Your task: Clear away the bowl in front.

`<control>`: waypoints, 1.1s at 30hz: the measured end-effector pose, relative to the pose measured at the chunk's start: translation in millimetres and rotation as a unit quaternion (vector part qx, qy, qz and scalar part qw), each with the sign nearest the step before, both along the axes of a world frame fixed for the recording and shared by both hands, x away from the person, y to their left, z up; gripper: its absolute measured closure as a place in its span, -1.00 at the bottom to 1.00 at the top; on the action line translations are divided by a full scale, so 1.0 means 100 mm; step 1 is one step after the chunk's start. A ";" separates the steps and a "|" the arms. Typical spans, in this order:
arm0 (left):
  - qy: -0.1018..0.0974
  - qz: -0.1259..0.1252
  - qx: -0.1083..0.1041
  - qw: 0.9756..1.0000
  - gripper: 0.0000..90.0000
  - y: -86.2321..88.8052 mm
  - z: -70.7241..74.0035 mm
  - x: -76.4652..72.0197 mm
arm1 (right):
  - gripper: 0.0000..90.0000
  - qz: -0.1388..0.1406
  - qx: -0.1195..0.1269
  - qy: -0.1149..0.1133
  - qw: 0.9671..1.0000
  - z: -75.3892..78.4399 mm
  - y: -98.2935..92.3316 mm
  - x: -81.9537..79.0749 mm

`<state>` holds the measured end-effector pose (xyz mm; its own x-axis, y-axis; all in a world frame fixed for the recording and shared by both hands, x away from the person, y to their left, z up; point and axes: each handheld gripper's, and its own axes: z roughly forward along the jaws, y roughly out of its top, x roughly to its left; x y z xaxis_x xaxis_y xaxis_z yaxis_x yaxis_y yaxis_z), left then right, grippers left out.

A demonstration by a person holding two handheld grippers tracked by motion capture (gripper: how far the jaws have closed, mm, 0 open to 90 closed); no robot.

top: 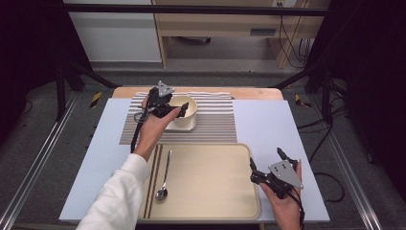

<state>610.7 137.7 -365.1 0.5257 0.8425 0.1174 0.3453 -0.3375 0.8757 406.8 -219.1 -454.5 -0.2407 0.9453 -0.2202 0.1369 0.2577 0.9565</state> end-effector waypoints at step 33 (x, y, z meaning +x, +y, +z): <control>0.051 0.092 0.009 0.994 -0.46 0.11 -0.55 0.43 | -0.85 -0.009 0.000 0.011 1.000 -0.04 -0.02 0.04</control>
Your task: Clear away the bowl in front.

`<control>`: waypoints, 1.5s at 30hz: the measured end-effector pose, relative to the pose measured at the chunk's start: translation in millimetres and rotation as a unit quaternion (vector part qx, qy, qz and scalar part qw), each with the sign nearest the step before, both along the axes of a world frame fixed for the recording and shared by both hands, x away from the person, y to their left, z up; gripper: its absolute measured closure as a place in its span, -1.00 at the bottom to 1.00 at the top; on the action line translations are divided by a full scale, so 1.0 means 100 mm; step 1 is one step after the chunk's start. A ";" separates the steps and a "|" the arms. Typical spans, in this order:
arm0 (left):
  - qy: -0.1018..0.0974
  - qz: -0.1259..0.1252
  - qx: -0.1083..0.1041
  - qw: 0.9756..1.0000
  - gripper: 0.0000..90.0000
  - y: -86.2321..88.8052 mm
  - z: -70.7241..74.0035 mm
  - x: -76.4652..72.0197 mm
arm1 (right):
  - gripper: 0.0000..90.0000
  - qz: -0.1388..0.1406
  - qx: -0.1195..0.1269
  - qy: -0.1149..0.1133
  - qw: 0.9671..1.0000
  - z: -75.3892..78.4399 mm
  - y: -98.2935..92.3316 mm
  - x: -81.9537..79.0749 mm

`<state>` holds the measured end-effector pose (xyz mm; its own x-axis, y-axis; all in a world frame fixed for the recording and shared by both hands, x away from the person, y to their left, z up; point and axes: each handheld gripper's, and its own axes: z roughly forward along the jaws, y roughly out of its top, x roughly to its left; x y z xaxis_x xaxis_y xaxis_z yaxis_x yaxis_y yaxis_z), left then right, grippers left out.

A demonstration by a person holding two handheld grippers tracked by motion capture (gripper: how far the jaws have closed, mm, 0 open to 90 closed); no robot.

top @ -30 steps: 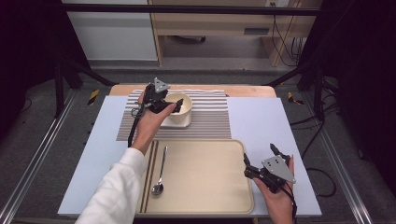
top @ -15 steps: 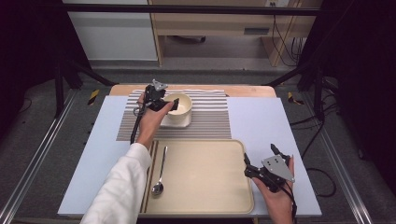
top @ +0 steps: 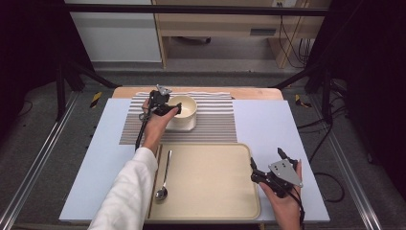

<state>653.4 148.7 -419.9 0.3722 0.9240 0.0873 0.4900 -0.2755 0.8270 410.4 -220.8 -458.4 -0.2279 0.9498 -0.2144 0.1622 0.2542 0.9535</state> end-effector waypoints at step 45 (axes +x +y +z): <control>0.057 0.089 -0.033 0.994 0.42 -0.03 -0.29 0.07 | -0.83 0.011 -0.003 0.009 1.000 -0.01 0.02 0.01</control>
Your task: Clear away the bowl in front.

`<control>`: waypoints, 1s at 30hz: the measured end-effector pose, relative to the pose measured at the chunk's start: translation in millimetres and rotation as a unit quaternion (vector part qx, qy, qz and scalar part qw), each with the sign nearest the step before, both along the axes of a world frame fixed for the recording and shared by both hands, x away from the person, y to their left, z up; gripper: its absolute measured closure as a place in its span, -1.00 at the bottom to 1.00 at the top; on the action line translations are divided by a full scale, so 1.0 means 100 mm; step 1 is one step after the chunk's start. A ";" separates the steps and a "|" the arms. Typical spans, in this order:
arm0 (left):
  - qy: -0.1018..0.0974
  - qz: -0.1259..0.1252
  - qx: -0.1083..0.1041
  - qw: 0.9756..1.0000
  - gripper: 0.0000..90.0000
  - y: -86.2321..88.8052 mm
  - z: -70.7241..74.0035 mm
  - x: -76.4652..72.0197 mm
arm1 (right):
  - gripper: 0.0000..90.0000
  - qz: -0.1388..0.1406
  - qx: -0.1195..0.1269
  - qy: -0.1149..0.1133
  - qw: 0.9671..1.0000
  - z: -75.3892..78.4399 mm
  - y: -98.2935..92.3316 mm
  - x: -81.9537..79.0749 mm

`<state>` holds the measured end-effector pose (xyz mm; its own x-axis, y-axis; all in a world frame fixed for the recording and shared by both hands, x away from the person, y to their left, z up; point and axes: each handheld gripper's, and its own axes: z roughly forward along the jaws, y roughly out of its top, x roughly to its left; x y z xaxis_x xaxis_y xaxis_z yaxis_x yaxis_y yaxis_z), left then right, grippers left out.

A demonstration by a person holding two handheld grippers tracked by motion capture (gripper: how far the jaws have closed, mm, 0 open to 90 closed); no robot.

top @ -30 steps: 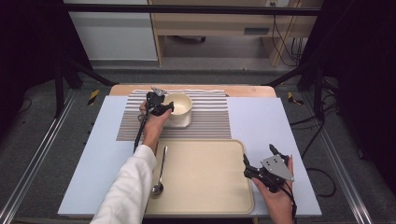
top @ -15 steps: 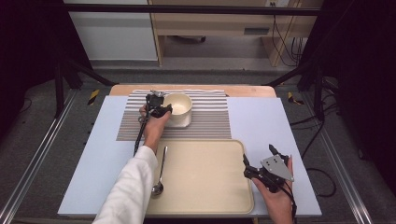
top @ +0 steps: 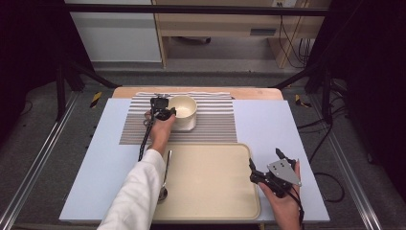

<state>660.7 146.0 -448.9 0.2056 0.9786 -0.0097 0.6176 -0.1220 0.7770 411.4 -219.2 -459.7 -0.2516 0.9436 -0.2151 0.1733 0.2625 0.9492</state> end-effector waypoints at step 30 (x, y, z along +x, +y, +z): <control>-0.015 0.005 -0.044 0.999 0.84 0.10 0.08 0.04 | -0.83 0.007 -0.003 0.008 1.000 -0.02 0.02 0.02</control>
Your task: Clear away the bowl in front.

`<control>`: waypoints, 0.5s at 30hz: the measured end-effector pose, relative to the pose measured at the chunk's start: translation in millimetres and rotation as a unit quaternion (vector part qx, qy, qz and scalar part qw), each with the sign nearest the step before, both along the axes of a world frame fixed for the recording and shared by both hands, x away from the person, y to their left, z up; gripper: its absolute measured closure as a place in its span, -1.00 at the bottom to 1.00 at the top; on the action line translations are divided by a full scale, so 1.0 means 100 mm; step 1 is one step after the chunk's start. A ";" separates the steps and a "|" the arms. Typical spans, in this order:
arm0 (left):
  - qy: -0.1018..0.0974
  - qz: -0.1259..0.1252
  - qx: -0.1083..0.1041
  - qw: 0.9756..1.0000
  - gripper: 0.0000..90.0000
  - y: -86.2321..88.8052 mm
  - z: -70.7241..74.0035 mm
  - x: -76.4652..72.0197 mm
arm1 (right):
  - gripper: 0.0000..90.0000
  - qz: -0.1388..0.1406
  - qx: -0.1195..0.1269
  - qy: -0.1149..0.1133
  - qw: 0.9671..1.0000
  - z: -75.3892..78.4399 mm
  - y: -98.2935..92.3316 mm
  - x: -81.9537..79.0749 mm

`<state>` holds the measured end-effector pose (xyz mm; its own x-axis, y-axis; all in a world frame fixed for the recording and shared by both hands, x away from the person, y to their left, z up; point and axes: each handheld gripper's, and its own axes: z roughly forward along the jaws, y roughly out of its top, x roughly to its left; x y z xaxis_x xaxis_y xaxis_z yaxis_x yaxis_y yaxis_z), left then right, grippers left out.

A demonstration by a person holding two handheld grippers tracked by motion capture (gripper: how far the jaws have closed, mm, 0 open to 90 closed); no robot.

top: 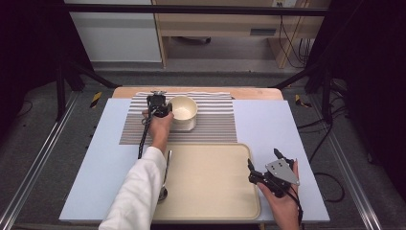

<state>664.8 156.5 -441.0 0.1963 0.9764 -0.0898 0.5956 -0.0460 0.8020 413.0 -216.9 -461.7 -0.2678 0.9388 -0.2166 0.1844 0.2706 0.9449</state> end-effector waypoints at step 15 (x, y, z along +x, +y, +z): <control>-0.029 -0.039 -0.021 0.999 0.83 0.01 0.41 -0.30 | -0.83 -0.003 0.005 0.000 1.000 0.00 0.00 0.01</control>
<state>635.1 157.6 -400.1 0.2769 0.9539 -0.1159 0.5445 -0.0564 0.8369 414.0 -217.2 -461.2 -0.2628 0.9423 -0.2074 0.1850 0.2602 0.9477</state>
